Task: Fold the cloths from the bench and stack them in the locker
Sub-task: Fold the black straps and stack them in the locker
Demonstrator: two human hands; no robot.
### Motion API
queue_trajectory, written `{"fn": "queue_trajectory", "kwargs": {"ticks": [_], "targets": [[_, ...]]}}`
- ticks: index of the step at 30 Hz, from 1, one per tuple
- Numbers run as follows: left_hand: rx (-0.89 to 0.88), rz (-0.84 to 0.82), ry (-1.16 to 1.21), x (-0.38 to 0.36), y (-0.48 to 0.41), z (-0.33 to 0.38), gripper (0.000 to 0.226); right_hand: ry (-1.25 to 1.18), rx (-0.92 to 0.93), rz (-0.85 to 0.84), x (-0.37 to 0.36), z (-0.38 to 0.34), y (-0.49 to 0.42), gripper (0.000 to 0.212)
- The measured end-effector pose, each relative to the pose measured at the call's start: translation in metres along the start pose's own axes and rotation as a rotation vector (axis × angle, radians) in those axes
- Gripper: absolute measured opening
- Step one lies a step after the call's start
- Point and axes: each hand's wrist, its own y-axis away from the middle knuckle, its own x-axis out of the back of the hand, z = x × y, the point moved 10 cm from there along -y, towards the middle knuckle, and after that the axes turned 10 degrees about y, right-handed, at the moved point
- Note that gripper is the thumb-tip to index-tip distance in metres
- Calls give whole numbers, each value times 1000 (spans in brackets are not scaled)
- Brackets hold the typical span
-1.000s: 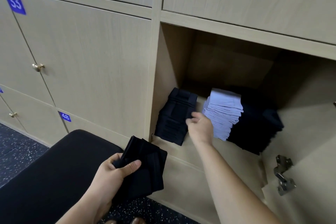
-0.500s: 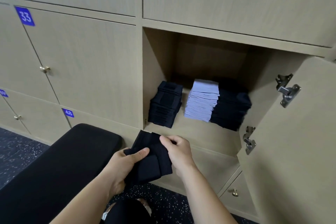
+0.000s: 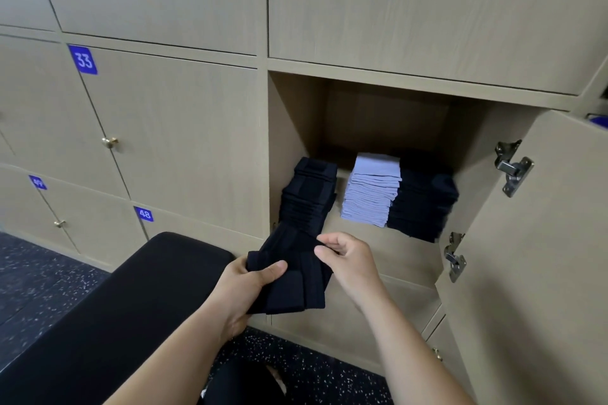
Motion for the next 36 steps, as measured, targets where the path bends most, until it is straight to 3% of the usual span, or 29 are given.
{"fn": "queue_trajectory", "kwargs": {"ticks": [2,5,8,15,21,29,36], "targets": [[-1,-1,20,-3,0,0,35,-19,-45,7,4,5,-2,5],[-12,-4,34,-5,-2,2,37,-53,-123,-58,3,14,-5,17],[-19,-21,29,-5,-5,6,39,-88,-104,-131,0,11,-7,14],[-33,-81,31,-16,-10,10,37,28,-39,-22,7,4,-24,10],[-93,-40,-7,-8,-22,17,26,7,-64,12,5,10,-36,14],[-154,37,16,4,-45,21,22,-257,-100,-112,-11,8,-46,7],[-151,78,18,11,-69,21,21,-269,-190,49,-3,36,-76,14]]}}
